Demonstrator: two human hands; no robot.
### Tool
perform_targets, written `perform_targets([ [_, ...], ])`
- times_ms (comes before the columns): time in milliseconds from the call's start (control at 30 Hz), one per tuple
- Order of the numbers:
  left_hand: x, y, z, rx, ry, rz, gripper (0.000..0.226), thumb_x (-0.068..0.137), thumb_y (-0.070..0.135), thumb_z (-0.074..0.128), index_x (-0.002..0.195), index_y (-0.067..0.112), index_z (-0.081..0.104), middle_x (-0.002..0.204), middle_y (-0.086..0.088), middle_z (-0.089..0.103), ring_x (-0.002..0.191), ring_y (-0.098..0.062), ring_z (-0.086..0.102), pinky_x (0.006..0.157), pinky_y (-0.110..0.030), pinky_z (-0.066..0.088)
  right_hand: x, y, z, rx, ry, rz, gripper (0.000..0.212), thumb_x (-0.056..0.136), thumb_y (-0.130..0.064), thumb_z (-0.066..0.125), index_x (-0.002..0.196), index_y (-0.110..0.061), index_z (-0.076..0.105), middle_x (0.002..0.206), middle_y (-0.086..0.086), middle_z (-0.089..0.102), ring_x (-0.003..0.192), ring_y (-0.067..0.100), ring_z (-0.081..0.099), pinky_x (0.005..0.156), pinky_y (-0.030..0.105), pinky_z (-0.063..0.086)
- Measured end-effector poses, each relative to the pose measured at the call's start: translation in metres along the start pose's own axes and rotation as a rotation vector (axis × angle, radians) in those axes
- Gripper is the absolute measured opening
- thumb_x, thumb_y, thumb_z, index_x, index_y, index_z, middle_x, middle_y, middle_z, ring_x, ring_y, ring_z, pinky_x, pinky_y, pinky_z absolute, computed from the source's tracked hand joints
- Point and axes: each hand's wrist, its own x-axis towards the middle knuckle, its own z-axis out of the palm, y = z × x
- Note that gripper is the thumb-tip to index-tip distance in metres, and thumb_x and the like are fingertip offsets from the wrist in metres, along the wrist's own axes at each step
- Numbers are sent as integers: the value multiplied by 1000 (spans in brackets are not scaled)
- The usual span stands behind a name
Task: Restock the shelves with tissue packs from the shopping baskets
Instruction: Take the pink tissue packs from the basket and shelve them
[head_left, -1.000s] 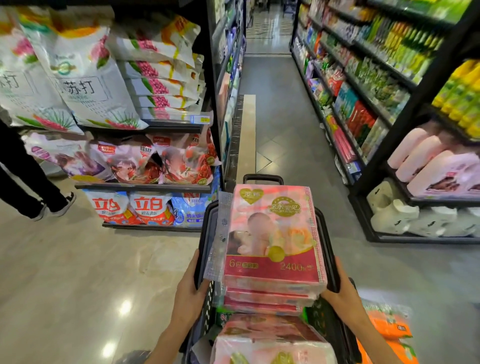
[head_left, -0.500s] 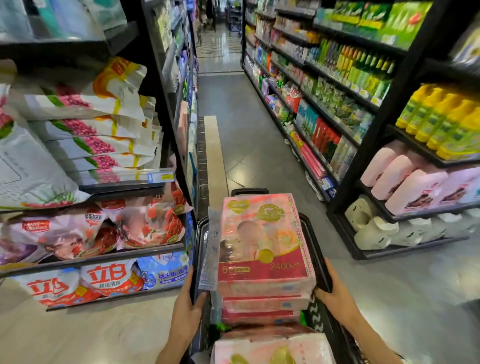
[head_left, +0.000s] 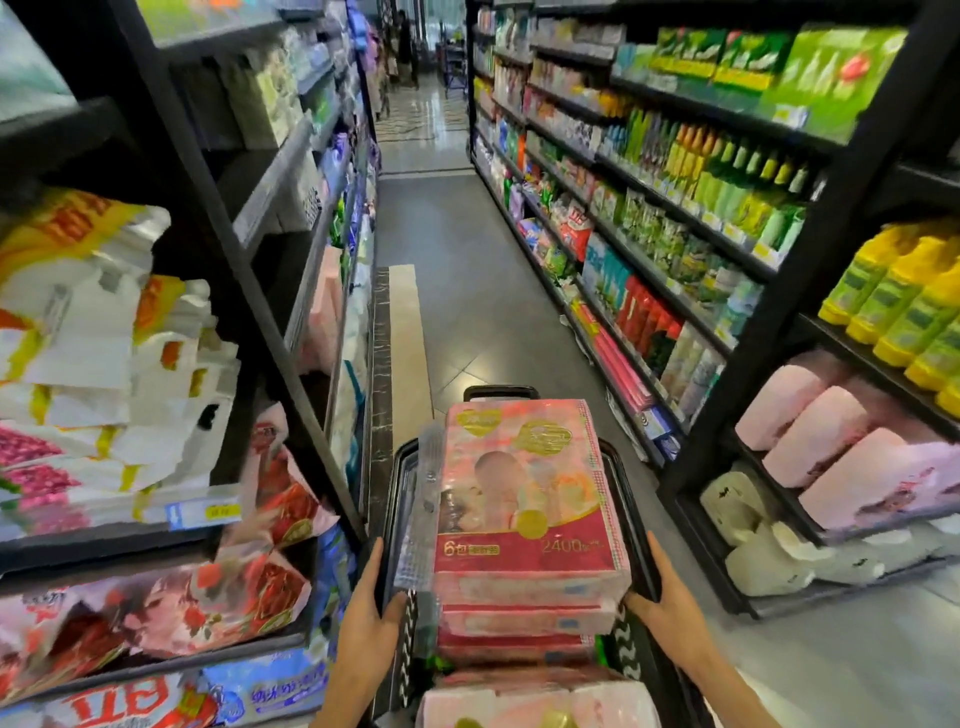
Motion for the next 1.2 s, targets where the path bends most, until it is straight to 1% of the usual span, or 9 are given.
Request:
perform_targets([
  [100,57,28,24,-11,20,-27,74,100,10,62,160,28,24,162,2,36,147,-30,38,117,-53,37,76,-12,-23,-66,-53,-10,90,92,-14,76,160,-42,24,157,-14,44,142,10,45,111,31,40],
  [300,161,74,60,-66,80,-101,76,100,11,63,159,37,23,160,-3,41,145,-28,42,117,-51,37,210,-45,-52,-41,-93,-80,94,90,-18,78,162,-38,22,165,-11,33,151,14,33,121,48,35],
  [433,226,102,75,-82,100,-91,71,100,26,62,155,46,22,160,1,40,145,-25,42,118,-50,37,284,-73,-57,0,-93,-63,91,90,-9,75,162,-27,23,161,-6,37,146,13,37,117,38,35],
  [500,261,113,81,-93,99,-85,70,100,27,62,157,42,23,162,4,37,147,-23,38,120,-47,33,323,-79,-57,12,-103,-54,89,91,-8,74,162,-24,23,155,-5,41,141,11,39,112,33,35],
  [633,342,133,97,-121,113,-69,77,94,43,62,160,36,23,161,8,36,147,-20,36,121,-45,32,413,-94,-58,16,-117,-26,90,94,-10,72,164,-27,17,159,-5,36,148,20,36,114,37,36],
  [767,445,152,111,-167,123,-65,72,99,26,64,159,38,26,157,14,37,146,-18,37,122,-46,31,517,-126,-58,-10,-104,-22,88,95,-10,70,163,-25,17,159,-7,33,150,20,33,116,36,33],
  [967,579,190,116,-136,151,-39,69,99,24,64,151,44,25,155,20,31,144,-8,30,123,-40,26,659,-159,-59,-82,-109,-48,89,94,-15,74,163,-34,22,165,-10,31,151,14,32,122,41,32],
  [1100,642,202,118,-170,177,-63,70,99,17,64,158,31,29,158,12,35,147,-11,32,122,-36,25,737,-180,-50,-112,-136,-63,90,94,-9,73,163,-36,21,160,-18,36,143,4,39,109,24,36],
  [1200,682,206,121,-178,236,-113,70,99,13,64,159,24,30,161,4,37,148,-16,34,123,-38,27,797,-197,-37,-142,-203,-49,88,95,-5,71,163,-31,22,156,-17,37,142,5,38,110,23,32],
])
